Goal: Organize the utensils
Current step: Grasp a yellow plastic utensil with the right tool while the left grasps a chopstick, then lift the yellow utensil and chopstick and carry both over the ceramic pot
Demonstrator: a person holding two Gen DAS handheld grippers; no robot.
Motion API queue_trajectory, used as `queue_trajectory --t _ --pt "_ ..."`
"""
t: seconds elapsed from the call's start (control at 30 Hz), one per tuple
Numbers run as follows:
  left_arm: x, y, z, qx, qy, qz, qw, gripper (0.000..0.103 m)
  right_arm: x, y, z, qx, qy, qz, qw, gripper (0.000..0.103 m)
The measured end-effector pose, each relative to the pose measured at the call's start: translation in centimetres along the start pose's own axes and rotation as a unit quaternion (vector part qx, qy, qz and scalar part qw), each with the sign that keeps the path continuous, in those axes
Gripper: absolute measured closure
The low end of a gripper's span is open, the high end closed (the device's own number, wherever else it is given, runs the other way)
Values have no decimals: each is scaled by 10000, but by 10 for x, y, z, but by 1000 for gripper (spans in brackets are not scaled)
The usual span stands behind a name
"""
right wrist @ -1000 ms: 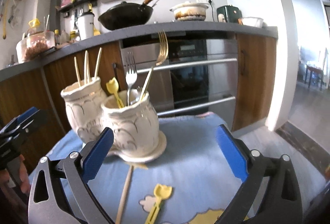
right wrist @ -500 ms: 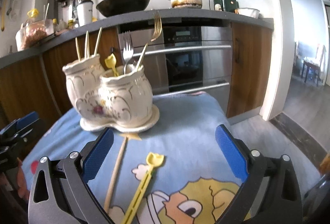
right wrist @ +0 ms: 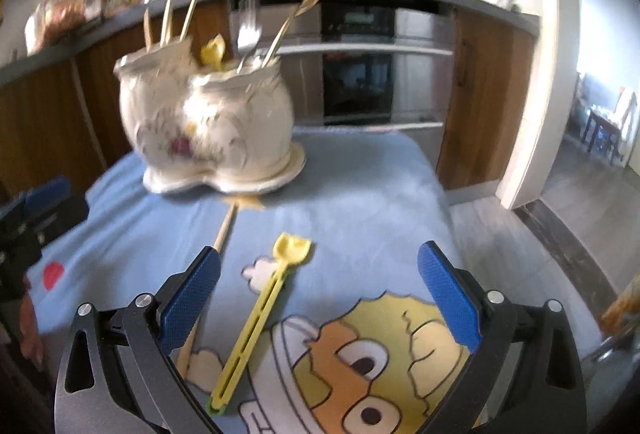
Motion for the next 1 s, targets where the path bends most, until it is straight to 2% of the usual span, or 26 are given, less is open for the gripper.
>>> queue_trajectory --t 0.1,0.23,0.3,0.4,0.43,0.57,0.7,0.83,1.0 --pt "2 -1 -3 -65 -24 -26 10000 6 -11 -8 -7 -282 -1 252 9993 6" --pt "4 -2 -4 -90 -47 -51 9999 6 -15 -13 -13 -520 156 238 9982 9" --pt "5 -2 -4 -96 -42 -57 9999 6 -13 -14 -17 -639 159 166 9977 27" --pt "7 -2 -4 -101 -45 -74 9999 6 -9 -14 -23 -826 213 20 9964 44" --pt "7 -1 -4 -104 -43 -80 9999 6 -9 -14 -24 -839 213 22 9962 47" --pt "10 -1 -5 -123 -43 -138 9998 6 -15 -14 -23 -879 281 199 9955 72" --pt "17 1 -7 -181 -41 -287 9994 6 -15 -12 -23 -894 380 213 9950 93" --pt "30 3 -11 -385 -157 -402 9983 6 1 -5 -21 -767 499 -47 9958 93" --pt "50 -1 -24 -872 -368 -411 9947 6 18 1 -14 -537 599 -363 9961 92"
Point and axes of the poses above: each gripper's, at about its wrist camera, not at the fingertips, and z roughly against the way its jaws point, x to its right, y to its top, the point moved 3 cm from there along -z, roughly the way its jaws point, and after that the axes turned 6 degrees about -z, right-handed, at the moved point
